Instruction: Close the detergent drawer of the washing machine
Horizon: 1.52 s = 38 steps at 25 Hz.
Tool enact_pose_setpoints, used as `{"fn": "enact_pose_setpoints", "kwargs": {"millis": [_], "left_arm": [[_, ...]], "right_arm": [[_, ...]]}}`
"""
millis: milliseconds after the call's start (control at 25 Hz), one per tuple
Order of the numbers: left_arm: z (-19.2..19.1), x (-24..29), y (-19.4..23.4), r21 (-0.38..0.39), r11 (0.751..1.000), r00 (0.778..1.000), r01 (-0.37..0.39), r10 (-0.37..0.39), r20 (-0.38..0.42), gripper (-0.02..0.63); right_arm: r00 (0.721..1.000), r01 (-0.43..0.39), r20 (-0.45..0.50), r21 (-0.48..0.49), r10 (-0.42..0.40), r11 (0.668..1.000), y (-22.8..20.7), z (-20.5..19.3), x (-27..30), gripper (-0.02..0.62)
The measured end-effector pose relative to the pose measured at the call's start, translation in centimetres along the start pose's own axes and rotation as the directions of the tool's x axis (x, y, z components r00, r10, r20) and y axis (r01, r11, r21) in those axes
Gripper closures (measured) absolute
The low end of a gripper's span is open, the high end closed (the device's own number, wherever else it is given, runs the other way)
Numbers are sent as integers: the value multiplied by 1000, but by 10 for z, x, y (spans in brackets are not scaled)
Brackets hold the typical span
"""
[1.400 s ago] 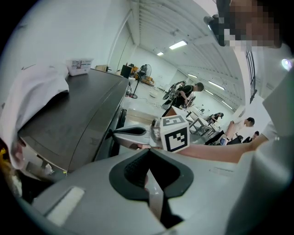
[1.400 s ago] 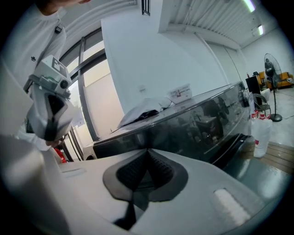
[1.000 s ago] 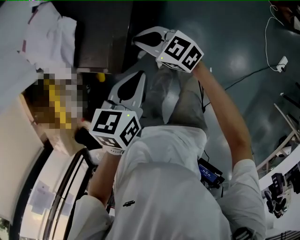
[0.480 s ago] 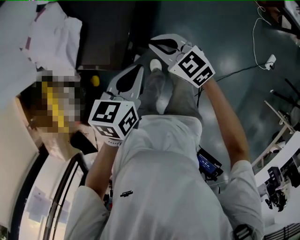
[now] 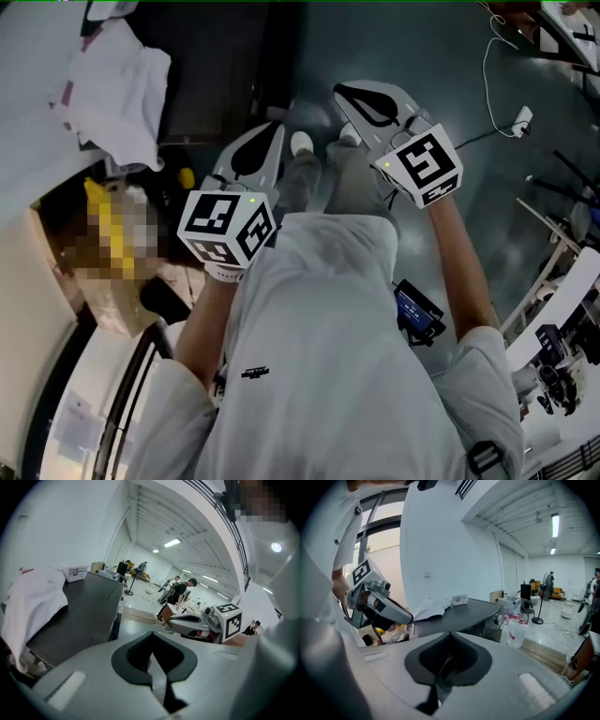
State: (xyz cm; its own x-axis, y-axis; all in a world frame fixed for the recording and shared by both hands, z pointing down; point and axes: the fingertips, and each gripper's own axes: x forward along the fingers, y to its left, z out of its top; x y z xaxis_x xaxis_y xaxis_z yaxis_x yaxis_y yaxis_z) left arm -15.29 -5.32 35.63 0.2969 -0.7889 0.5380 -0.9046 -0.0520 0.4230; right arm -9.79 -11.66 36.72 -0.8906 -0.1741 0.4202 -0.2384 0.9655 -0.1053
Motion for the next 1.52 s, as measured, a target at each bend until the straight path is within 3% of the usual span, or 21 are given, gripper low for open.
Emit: {"fn": "enact_pose_setpoints", "kwargs": {"millis": [320, 600, 1120, 1320, 1520], "left_arm": [[31, -12, -4, 24, 1000, 997, 21, -22, 69, 588], [60, -29, -11, 72, 997, 985, 31, -43, 167, 588], [102, -51, -29, 115, 988, 954, 107, -135, 268, 587], [110, -55, -37, 150, 981, 951, 120, -157, 265, 588], [113, -55, -42, 175, 976, 950, 127, -170, 262, 588]], "right_arm": [[993, 117, 18, 17, -117, 993, -7, 25, -50, 601], [967, 251, 32, 51, -253, 967, -7, 43, -96, 601], [852, 501, 123, 93, -509, 861, 2, 83, -172, 600], [810, 548, 160, 133, -564, 826, 4, 90, -182, 601], [790, 572, 181, 125, -585, 811, 5, 93, -183, 601]]}}
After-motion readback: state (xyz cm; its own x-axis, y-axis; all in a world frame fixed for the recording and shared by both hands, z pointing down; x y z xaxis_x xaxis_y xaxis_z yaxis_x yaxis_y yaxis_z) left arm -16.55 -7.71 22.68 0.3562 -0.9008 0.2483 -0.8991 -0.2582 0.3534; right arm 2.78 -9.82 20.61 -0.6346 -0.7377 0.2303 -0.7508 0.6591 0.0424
